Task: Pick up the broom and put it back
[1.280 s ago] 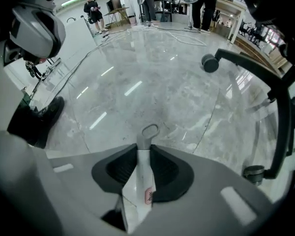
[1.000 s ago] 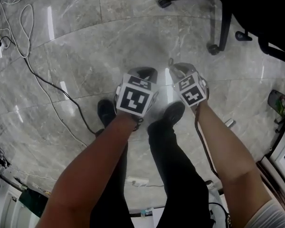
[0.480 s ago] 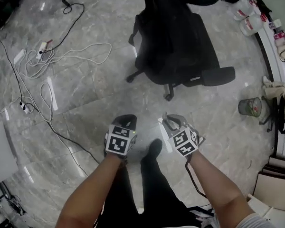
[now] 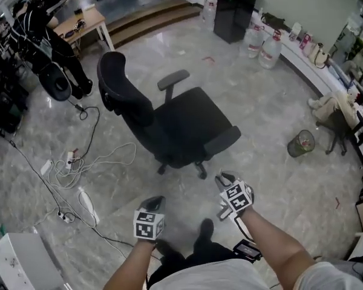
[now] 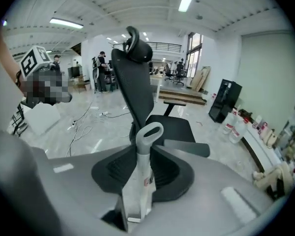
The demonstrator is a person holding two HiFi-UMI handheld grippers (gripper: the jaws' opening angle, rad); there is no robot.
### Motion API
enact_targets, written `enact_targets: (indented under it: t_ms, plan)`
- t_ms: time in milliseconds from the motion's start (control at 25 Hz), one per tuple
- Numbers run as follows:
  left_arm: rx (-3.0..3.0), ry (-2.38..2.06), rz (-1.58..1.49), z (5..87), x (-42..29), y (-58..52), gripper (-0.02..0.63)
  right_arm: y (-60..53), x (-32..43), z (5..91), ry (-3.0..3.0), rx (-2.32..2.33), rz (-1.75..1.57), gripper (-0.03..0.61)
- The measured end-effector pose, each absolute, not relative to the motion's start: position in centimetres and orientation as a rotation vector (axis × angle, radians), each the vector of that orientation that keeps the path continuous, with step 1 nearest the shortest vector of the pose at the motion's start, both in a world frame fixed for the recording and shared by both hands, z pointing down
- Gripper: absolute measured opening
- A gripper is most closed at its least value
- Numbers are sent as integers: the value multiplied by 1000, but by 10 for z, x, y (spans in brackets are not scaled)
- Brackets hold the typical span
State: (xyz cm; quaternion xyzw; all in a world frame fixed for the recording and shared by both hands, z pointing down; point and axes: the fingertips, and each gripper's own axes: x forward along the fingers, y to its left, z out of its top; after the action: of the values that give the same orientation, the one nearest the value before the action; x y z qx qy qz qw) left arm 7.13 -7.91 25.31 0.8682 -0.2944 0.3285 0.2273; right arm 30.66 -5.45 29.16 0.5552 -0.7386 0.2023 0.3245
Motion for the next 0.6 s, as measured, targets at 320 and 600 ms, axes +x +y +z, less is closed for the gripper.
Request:
enact_targets:
  t_ms: [320, 600]
  plan:
    - [2429, -901, 869, 167, 123, -66, 7, -68, 423, 257, -1871, 1648, 703, 86]
    - [2396, -956, 888, 154, 130, -63, 8, -129, 468, 264, -1859, 1664, 751, 87]
